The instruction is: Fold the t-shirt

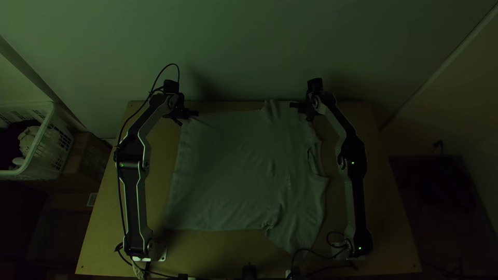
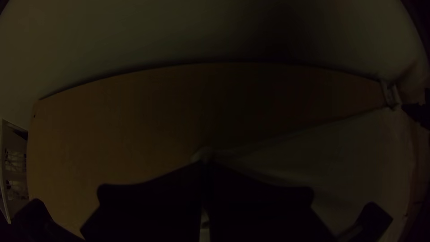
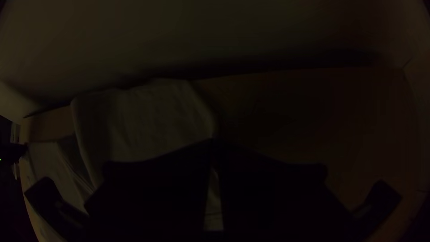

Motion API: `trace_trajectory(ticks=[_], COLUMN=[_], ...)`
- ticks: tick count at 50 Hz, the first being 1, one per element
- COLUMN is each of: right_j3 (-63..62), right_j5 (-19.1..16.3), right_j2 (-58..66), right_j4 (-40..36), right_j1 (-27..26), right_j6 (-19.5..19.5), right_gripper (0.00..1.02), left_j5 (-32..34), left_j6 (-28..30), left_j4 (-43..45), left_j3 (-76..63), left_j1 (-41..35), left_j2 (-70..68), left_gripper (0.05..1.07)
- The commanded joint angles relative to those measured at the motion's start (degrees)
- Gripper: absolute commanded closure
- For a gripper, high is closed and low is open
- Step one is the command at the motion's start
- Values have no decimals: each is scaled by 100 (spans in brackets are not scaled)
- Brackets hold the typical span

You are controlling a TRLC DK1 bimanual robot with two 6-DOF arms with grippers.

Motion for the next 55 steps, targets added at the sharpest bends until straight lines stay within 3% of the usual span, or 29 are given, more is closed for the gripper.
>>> trace_trajectory(ticks=[1,25,55], right_j3=[29,108,-129], right_j5=[-3,287,304], right_j2=[-102,-339,-823], right_j4=[-169,165,156], right_j1=[38,-164,-164], right_j6=[23,67,49], right_gripper=[100,100,100], left_j5=[20,20,28], left_j6=[-89,-176,-431], left_j4=[-84,285,294], left_j3=[-42,652,547], left_j1=[83,135,250], left_j2=[-286,-181,-400], left_gripper=[105,105,105])
